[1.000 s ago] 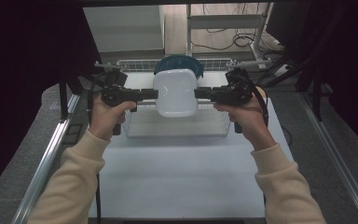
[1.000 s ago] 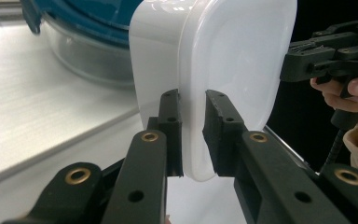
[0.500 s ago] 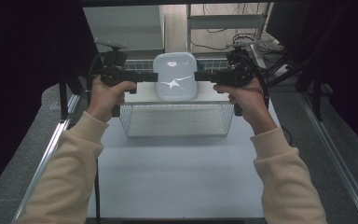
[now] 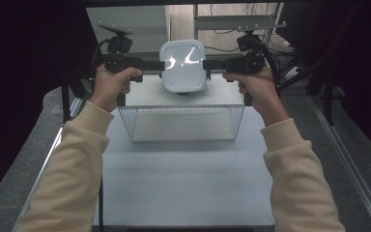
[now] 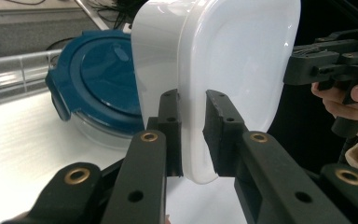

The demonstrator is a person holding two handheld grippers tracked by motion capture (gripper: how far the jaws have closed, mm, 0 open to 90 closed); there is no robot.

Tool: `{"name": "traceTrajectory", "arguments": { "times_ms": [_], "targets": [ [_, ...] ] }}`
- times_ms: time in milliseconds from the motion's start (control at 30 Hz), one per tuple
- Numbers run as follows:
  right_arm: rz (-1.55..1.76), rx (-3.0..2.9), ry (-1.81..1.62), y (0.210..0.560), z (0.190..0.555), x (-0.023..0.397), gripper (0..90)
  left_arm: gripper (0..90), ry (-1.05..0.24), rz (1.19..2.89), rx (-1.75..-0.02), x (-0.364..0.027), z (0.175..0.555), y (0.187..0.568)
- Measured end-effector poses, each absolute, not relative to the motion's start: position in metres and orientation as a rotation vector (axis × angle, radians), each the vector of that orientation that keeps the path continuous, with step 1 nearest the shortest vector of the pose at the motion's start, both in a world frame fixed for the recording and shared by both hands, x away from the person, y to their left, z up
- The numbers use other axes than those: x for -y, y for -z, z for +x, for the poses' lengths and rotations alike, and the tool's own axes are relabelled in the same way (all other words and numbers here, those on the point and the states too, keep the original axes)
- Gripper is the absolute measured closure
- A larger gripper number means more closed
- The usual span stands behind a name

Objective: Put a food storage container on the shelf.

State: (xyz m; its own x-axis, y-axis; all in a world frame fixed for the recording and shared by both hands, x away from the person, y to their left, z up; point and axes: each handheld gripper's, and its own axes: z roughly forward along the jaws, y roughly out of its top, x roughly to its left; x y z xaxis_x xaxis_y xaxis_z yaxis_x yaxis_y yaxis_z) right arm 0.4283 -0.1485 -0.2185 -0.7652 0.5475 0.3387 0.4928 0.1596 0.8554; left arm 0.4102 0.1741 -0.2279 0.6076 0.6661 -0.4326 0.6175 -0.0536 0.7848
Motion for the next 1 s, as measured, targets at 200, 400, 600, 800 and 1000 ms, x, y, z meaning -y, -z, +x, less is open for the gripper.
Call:
{"name": "traceTrajectory", "arguments": {
  "times_ms": [200,400,600,800,1000],
  "targets": [
    [1.057,-2.352,-1.714,0.209,0.430,0.148,79.5,77.5,-0.084,1.746,-1.054,-0.174,0.411,0.216],
    [1.084,-2.354,-1.709,0.203,0.439,0.146,79.5,77.5,-0.073,1.751,-1.071,-0.176,0.421,0.211],
    [1.162,-2.369,-1.704,0.206,0.456,0.143,79.4,77.4,-0.027,1.754,-1.110,-0.178,0.441,0.215],
    [1.242,-2.387,-1.691,0.216,0.471,0.142,79.4,77.3,0.006,1.752,-1.150,-0.177,0.456,0.224],
    [1.351,-2.387,-1.727,0.224,0.491,0.146,75.8,76.7,0.083,1.669,-1.183,-0.177,0.472,0.228]
  ]
}}
